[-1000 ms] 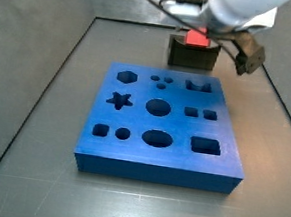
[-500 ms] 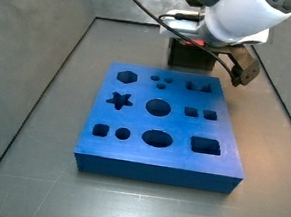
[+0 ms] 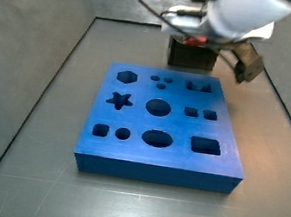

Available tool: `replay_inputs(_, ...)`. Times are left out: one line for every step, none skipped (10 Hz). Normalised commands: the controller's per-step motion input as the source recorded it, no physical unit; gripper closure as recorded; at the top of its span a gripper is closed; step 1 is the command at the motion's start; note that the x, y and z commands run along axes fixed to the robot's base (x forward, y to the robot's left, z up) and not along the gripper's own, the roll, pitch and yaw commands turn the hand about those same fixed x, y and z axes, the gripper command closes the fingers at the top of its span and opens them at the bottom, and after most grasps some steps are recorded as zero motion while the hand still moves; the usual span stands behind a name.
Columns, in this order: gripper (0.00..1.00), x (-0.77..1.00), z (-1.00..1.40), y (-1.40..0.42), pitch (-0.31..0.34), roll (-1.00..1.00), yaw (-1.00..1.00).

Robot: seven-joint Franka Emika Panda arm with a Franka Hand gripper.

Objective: Pick up the 3 prong object. Move up. Rotate the 3 prong object. Place the 3 prong object on the fixture. Regrasp the 3 prong object. Move to above the board. Insert the 3 prong object.
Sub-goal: Move to above the board.

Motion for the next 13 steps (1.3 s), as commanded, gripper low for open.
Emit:
replay_inputs(1.0, 0.05, 1.0, -0.04, -0.274, -0.07, 0.07)
replay_inputs(1.0, 0.04, 1.0, -0.03, -0.244, -0.05, -0.01)
replay_inputs(1.0, 0.04, 1.0, -0.03, -0.216, -0.05, -0.06)
replay_inputs(1.0, 0.03, 1.0, -0.03, -0.161, -0.05, -0.11)
replay_inputs(1.0, 0.03, 1.0, -0.03, -0.117, -0.06, -0.15)
replay_inputs(1.0, 0.03, 1.0, -0.03, -0.058, -0.07, -0.17)
replay_inputs(1.0, 0.02, 1.0, -0.02, -0.028, -0.08, -0.17)
replay_inputs(1.0, 0.02, 1.0, -0.02, 0.029, -0.09, -0.16)
replay_inputs(1.0, 0.01, 1.0, -0.02, 0.067, -0.09, -0.14)
replay_inputs(1.0, 0.01, 1.0, -0.02, 0.094, -0.09, -0.11)
replay_inputs(1.0, 0.0, 1.0, -0.02, 0.118, -0.08, -0.07)
replay_inputs(1.0, 0.0, 1.0, -0.02, 0.146, -0.07, -0.03)
replay_inputs(1.0, 0.0, 1.0, -0.02, 0.154, -0.06, 0.0)
